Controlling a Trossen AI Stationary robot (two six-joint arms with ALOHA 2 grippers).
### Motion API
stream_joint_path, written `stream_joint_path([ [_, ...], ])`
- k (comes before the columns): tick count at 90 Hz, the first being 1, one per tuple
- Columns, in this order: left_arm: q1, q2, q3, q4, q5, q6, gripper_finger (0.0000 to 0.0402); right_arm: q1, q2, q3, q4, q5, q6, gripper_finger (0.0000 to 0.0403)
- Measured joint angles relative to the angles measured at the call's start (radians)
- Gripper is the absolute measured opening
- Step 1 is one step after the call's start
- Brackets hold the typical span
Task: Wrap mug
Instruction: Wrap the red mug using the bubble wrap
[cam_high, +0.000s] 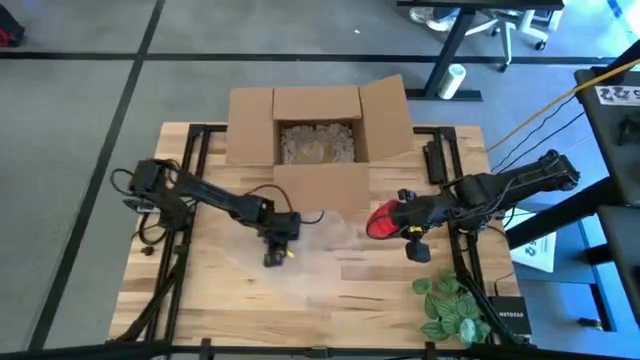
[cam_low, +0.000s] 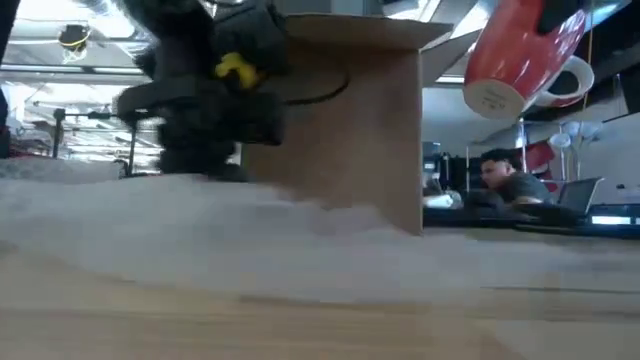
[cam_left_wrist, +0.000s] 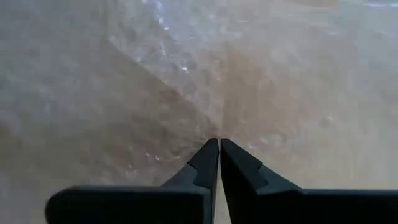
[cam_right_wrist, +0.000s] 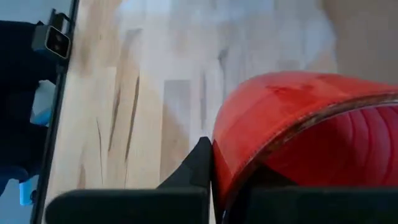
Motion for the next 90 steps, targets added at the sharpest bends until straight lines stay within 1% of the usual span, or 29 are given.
stream_joint_path([
  [12, -0.048, -0.144, 0.003, 0.013, -0.028, 0.013, 0.0000, 0.000, -0.002, 0.000, 0.004, 0.026, -0.004, 0.0000],
  [25, -0.128, -0.254, 0.003, 0.018, -0.176, -0.026, 0.0000, 0.000, -0.002, 0.000, 0.008, 0.043, -0.024, 0.0000],
  [32, -0.167, -0.279, 0.003, 0.038, -0.235, -0.058, 0.0000, 0.000, -0.001, 0.000, 0.012, 0.044, -0.029, 0.0000],
  [39, -0.193, -0.266, 0.003, 0.107, -0.268, -0.058, 0.0000, 0.000, -0.001, 0.000, 0.014, 0.051, -0.031, 0.0000],
  [49, -0.195, -0.210, 0.003, 0.241, -0.301, -0.023, 0.0000, 0.000, -0.001, 0.000, 0.019, 0.061, -0.031, 0.0000],
  [55, -0.185, -0.162, 0.003, 0.298, -0.346, -0.026, 0.0000, 0.000, 0.009, 0.000, 0.039, 0.062, -0.031, 0.0000],
  [63, -0.167, -0.094, 0.003, 0.337, -0.440, -0.067, 0.0000, 0.000, 0.025, 0.000, 0.052, 0.062, -0.032, 0.0000],
  [69, -0.159, -0.050, 0.003, 0.340, -0.493, -0.094, 0.0000, 0.000, 0.036, 0.000, 0.051, 0.060, -0.032, 0.0000],
  [73, -0.152, -0.024, 0.003, 0.339, -0.504, -0.118, 0.0000, 0.000, 0.044, 0.000, 0.051, 0.059, -0.032, 0.0000],
  [81, -0.146, 0.006, 0.002, 0.301, -0.499, -0.176, 0.0000, 0.000, 0.049, 0.000, 0.050, 0.051, -0.032, 0.0000],
  [90, -0.148, -0.003, 0.003, 0.223, -0.455, -0.255, 0.0000, 0.000, 0.049, 0.000, 0.053, 0.051, -0.032, 0.0000],
])
